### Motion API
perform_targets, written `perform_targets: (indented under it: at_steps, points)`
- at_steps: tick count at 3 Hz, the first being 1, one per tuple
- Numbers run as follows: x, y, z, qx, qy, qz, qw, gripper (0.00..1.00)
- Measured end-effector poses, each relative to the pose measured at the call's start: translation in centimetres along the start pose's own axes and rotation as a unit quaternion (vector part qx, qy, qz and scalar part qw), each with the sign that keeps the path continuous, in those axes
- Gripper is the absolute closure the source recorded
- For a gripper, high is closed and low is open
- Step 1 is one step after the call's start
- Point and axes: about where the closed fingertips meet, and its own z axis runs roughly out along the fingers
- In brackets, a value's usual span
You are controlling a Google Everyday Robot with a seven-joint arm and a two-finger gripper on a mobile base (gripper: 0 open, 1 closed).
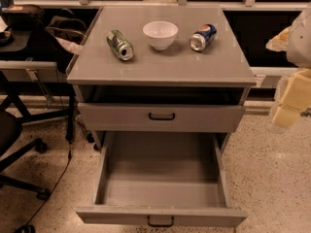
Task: Close middle drawer
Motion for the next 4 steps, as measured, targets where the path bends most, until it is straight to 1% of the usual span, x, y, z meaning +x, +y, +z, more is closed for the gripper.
perform_targets:
  at_steps: [1,2,3,4]
  points:
    - [0.0,0.0,0.0,0.000,0.000,0.000,1.0000,0.00]
    - [0.6,0.7,0.6,-0.004,-0.026,0.005,0.9997,0.00]
    - [1.4,1.6,2.1,-0.026,-0.047,0.012,0.9985,0.00]
    - [2.2,2.4,3.5,-0.042,-0.057,0.019,0.9973,0.00]
